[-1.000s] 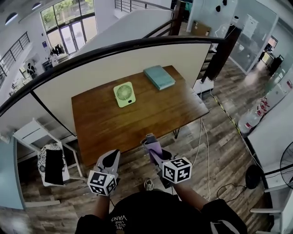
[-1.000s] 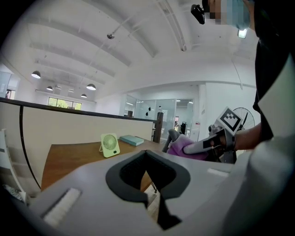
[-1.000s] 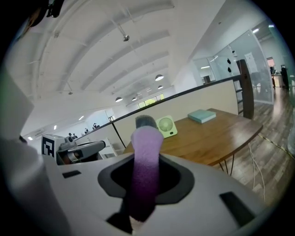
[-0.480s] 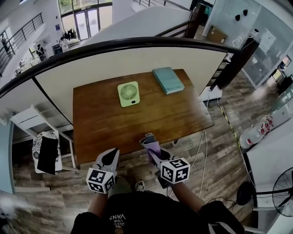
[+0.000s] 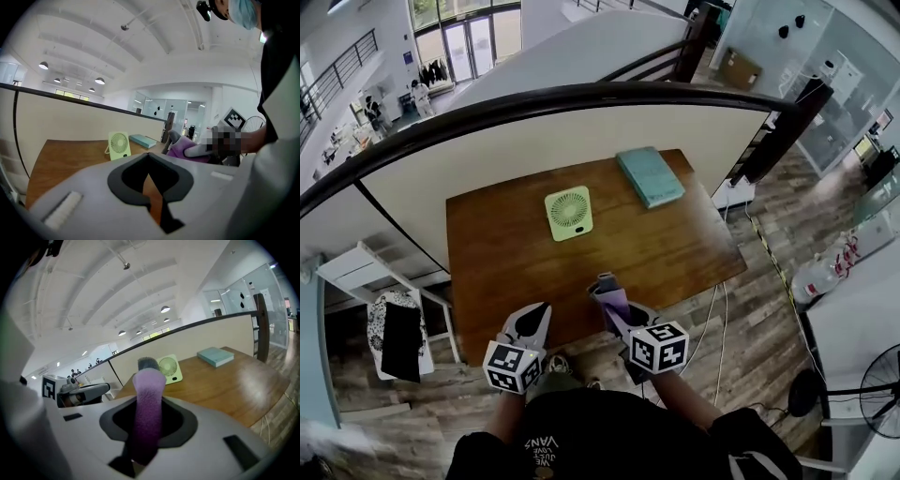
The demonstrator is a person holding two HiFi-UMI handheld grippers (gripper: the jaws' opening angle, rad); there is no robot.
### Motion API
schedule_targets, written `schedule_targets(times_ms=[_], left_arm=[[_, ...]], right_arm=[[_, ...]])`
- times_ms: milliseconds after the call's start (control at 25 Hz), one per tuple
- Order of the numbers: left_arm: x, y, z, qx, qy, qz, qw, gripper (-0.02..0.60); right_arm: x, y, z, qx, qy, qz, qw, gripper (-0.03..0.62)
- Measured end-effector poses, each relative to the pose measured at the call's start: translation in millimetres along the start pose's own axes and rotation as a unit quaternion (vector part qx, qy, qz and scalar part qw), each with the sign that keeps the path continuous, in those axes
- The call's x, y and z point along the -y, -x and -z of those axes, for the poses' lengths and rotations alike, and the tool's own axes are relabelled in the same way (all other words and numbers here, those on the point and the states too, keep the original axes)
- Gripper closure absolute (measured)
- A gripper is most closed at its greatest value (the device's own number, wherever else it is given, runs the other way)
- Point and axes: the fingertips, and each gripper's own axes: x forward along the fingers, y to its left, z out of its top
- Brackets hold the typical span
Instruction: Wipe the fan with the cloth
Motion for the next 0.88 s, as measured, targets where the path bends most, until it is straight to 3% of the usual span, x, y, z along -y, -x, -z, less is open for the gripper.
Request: schedule_targets(times_ms=[560,880], left_arm=[[-86.9,-67.0,-20.4,-0.021,-0.012,0.048,0.9986,0.571],[-109.9,-101.0,-6.9,-0.036,0.012,0.036,0.9986,0.571]], right_arm=[[16.7,-87.0,-51.3,0.009,-0.009,0.04,0.999,0.496],[33.9,-129.7,-59.9,-0.026,0.01,0.021,0.999,0.496]])
